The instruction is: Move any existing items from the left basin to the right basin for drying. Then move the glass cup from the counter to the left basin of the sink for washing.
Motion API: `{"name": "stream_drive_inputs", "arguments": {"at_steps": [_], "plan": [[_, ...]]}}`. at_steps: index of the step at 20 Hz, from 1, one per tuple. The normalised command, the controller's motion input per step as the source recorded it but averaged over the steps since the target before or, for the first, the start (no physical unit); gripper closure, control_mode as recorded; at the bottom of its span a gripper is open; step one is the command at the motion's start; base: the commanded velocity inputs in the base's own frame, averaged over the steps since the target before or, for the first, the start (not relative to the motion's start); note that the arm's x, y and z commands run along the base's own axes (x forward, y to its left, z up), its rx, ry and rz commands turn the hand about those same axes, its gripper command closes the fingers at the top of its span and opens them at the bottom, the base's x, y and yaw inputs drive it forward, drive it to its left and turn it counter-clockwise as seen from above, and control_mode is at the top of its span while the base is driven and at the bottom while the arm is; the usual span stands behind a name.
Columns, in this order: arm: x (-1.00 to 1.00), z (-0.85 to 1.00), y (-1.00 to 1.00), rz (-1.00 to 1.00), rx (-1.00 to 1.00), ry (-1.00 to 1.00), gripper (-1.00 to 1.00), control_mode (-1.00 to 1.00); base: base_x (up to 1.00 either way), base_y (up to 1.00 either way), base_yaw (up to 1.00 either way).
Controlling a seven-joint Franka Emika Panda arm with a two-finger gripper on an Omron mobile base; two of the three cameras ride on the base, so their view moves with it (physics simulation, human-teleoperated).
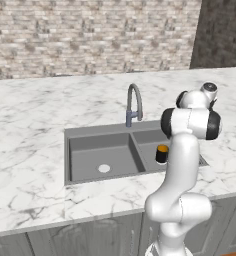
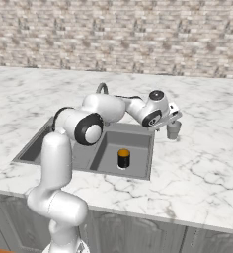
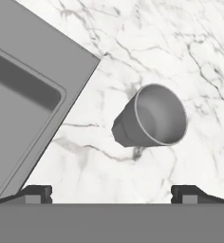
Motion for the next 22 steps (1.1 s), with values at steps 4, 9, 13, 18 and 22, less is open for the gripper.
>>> {"name": "stream_drive_inputs", "arguments": {"at_steps": [4,9,13,18,22], "plan": [[0.28,-0.24,0.0,0.0,0.0,0.0,-1.0,-1.0,0.0,0.0,0.0],[0.3,-0.14,0.0,0.0,0.0,0.0,-1.0,-1.0,0.0,0.0,0.0],[0.3,-0.1,-0.07,0.0,0.0,0.0,-1.0,-1.0,0.0,0.0,0.0],[0.26,-0.1,-0.16,0.0,0.0,0.0,-1.0,-1.0,0.0,0.0,0.0],[0.16,-0.11,-0.11,0.0,0.0,0.0,-1.0,-1.0,0.0,0.0,0.0]]}}
